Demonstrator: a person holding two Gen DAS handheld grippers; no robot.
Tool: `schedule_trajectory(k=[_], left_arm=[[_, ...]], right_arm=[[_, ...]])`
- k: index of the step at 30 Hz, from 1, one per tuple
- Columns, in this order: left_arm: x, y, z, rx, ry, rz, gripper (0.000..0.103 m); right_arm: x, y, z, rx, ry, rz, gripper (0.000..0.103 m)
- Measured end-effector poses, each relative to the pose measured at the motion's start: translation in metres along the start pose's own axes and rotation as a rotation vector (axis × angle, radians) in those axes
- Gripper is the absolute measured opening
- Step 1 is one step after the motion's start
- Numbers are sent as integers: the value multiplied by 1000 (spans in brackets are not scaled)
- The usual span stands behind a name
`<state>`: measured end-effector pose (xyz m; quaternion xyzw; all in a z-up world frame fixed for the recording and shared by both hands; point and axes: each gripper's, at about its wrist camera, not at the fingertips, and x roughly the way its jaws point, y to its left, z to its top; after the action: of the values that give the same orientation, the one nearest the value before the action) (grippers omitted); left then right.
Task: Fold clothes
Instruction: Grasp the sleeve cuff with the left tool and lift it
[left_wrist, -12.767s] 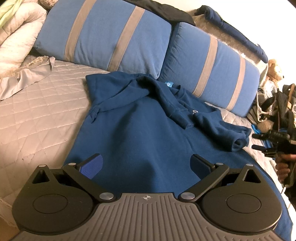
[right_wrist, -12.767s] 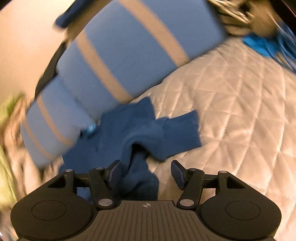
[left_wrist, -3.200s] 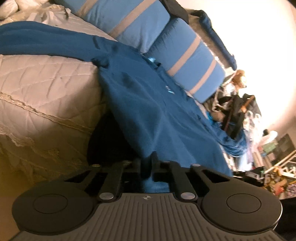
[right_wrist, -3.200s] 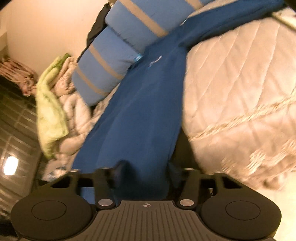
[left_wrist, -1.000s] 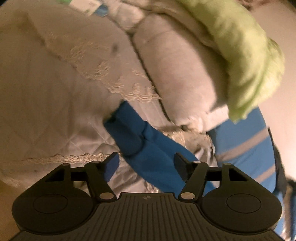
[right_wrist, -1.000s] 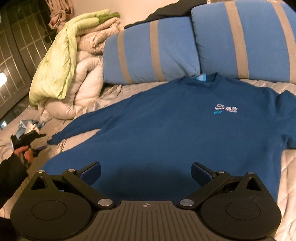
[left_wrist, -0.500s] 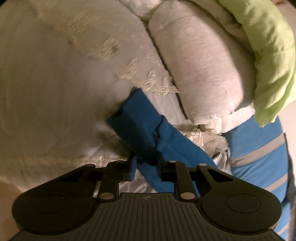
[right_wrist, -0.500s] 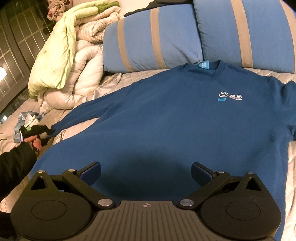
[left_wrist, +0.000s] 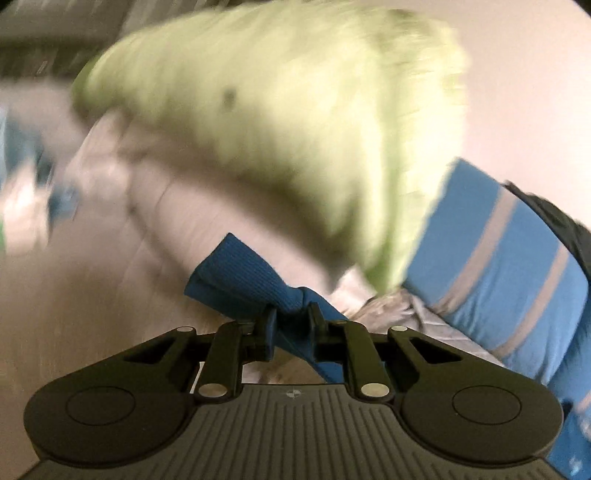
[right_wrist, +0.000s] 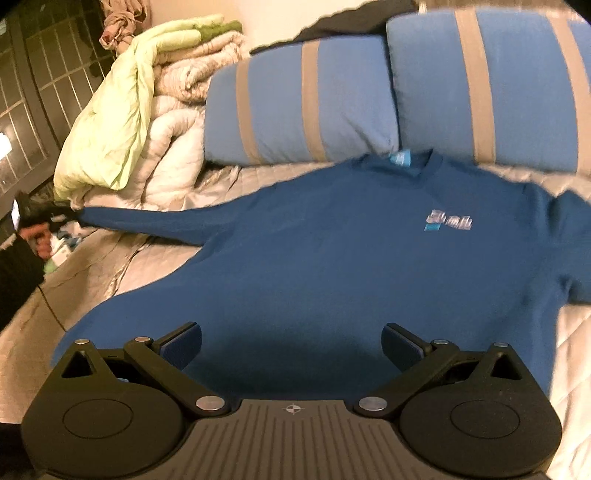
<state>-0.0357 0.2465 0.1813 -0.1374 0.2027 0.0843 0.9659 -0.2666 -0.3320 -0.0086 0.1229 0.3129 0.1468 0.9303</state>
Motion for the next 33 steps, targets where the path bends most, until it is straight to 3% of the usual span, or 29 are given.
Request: schedule_trajectory(k=[8,17,33], left_arm=[[-12,-77,6,195,-35,-46,17],[-8,-153,11,298,-57,-134,17],[-24,-280,-11,472,-94,-327,17]], right_arm=[[10,-9,-3,48,46,12,103],[9,-17,-6,101,37,43,103],[12,-24,-7,138,42,73,103]])
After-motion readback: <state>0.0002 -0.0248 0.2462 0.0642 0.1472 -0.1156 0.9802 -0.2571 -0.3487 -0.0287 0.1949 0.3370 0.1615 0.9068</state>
